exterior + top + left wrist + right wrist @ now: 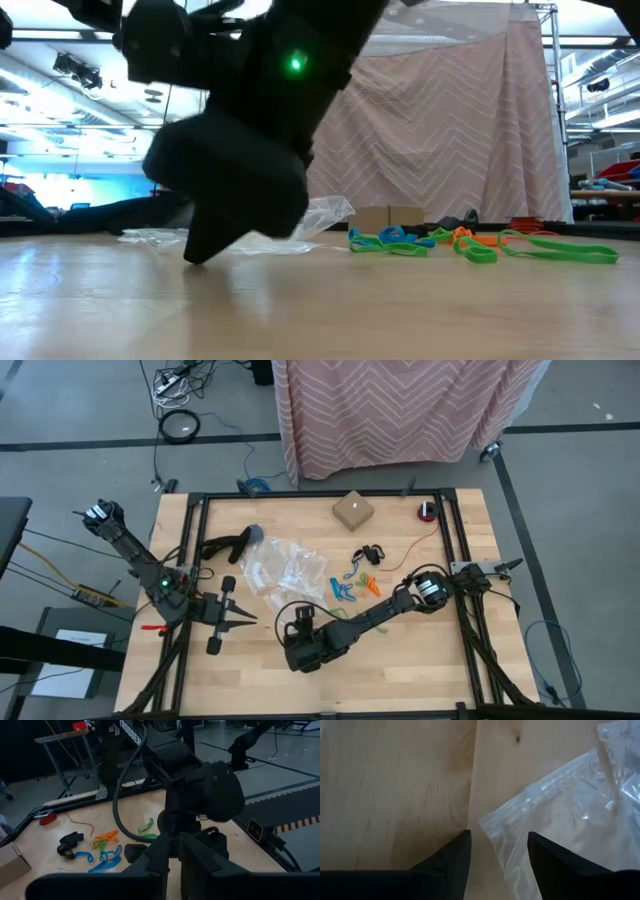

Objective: Sort rubber bands
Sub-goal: Open the transparent zip bag

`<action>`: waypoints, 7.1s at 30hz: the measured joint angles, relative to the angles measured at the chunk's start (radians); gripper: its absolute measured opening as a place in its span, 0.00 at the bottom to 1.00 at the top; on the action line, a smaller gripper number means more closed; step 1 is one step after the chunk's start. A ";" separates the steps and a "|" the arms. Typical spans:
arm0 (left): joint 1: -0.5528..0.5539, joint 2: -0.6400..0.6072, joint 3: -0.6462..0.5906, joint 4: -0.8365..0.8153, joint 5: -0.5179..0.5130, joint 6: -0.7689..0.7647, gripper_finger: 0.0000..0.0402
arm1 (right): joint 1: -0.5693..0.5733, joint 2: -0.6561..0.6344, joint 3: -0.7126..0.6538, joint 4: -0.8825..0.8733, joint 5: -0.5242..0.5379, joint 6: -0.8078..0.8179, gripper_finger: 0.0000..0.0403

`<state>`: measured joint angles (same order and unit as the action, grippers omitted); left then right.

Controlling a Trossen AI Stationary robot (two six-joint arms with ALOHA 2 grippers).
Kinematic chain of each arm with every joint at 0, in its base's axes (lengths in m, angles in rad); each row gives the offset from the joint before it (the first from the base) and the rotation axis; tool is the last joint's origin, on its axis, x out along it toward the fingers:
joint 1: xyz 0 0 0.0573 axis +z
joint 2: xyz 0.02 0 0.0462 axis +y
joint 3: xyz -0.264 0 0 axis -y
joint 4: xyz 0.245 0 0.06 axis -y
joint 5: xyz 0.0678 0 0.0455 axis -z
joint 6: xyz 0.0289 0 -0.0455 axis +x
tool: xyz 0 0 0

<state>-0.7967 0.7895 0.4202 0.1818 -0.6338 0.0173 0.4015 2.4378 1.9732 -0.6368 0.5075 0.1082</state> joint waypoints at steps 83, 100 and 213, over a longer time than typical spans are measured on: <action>0.167 -0.005 -0.351 1.147 0.162 0.099 0.14 | 0.245 -0.285 0.382 -0.581 0.941 0.651 0.00; 0.335 0.133 -0.372 1.263 0.346 -0.055 0.16 | 0.165 -0.288 0.381 -0.339 0.922 0.367 0.00; 0.391 0.270 -0.372 1.150 0.531 -0.179 0.21 | 0.090 -0.449 -0.747 0.632 0.108 0.236 0.61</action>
<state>-0.4057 1.0595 0.0486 1.3319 -0.1032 -0.1615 0.4917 1.9891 1.2257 -0.0044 0.6159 0.3440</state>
